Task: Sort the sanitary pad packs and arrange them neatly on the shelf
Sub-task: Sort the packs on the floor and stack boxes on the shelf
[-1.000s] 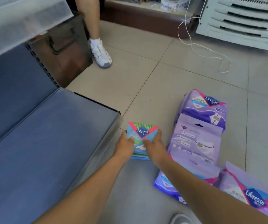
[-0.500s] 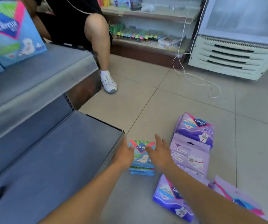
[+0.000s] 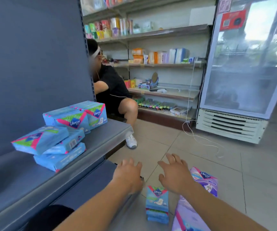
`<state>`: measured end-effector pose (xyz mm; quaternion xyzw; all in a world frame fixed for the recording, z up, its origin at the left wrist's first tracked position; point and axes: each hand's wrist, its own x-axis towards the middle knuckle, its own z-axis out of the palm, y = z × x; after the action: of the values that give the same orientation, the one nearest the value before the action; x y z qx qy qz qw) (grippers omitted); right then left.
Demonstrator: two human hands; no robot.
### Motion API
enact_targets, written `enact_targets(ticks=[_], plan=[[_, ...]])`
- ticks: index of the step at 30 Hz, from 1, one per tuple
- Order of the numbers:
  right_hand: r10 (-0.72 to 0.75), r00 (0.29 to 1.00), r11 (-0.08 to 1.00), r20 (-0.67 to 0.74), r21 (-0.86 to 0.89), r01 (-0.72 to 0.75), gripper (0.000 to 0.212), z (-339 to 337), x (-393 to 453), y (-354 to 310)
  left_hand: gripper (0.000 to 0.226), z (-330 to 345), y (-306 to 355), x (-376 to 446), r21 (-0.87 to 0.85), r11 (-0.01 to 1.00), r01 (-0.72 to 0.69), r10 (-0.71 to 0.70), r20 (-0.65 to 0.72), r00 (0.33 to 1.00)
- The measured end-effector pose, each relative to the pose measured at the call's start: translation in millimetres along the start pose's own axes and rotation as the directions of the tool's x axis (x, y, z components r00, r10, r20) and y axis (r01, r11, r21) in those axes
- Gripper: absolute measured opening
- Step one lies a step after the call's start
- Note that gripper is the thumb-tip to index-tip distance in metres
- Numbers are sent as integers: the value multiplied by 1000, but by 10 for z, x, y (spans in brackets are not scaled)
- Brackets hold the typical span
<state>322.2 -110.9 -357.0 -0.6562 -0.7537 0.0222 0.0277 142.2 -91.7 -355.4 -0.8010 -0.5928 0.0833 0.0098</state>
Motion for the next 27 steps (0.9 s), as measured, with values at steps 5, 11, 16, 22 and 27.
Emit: enact_targets(ticks=[5, 11, 16, 22, 27], plan=[[-29, 999, 999, -29, -28, 28, 53, -451, -262, -332, 62, -396, -154, -504, 8, 999, 39, -39, -81, 996], [-136, 987, 990, -82, -51, 132, 55, -923, -347, -817, 63, -812, -627, -1045, -8, 990, 140, -140, -164, 977], [-250, 961, 968, -119, -31, 248, 59, -1129, -305, -1423, 61, -1012, -1249, -1542, -5, 961, 277, -271, -231, 935], [-440, 886, 896, -145, -2, 444, 58, -1120, -255, -2379, 54, -954, -2174, -2339, -64, 842, 536, -537, -199, 820], [-596, 790, 783, -144, 115, 611, 58, -970, -239, -3096, 64, -618, -2767, -2809, -150, 675, 722, -736, -82, 672]])
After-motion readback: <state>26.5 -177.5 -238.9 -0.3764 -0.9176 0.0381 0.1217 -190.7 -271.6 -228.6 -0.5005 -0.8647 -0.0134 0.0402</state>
